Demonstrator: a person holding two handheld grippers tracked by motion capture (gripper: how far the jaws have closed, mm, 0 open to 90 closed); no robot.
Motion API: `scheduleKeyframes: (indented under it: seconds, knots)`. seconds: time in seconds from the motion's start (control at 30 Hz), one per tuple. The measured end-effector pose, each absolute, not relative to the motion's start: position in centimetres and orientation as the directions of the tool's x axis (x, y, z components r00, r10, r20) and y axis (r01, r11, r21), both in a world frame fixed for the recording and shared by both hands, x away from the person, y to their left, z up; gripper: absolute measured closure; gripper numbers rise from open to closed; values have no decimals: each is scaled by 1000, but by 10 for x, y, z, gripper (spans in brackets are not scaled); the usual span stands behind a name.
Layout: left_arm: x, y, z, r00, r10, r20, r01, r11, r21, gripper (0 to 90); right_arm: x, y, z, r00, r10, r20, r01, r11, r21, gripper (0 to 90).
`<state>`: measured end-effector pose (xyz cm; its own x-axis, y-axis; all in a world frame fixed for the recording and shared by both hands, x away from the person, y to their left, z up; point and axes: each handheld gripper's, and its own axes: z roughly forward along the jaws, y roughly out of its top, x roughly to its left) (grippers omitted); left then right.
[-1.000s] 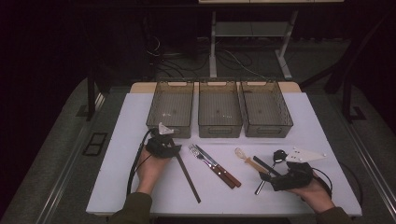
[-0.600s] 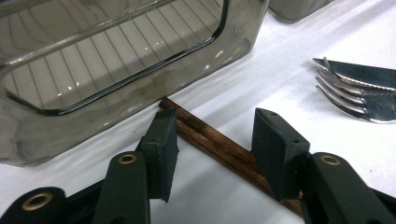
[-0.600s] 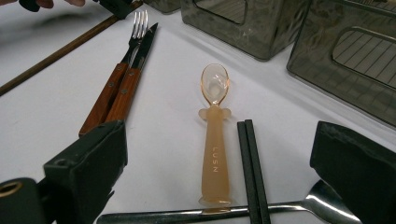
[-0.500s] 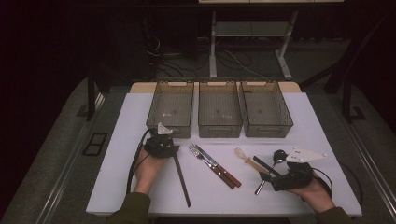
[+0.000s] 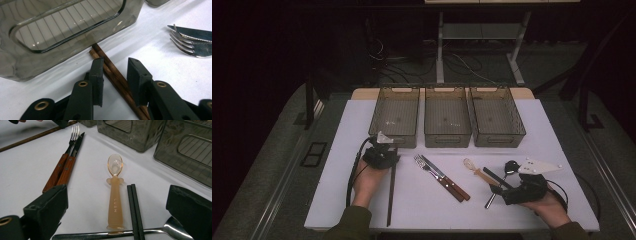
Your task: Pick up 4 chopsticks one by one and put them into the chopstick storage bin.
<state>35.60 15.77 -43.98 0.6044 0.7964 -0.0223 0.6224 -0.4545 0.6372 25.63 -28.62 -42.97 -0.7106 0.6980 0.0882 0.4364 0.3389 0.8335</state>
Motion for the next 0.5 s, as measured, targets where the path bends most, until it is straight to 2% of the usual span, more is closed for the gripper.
scheduleKeyframes:
  seconds: [0.27, 0.5]
  knots:
    - [361, 158, -440, 572, 820, -21, 631, -424, 649, 623, 257, -286, -430, -711, 698, 88, 435, 339, 834, 42]
    - [368, 158, -442, 529, 847, -51, 657, -371, 657, 647, 257, -285, -430, -713, 696, 86, 434, 341, 834, 42]
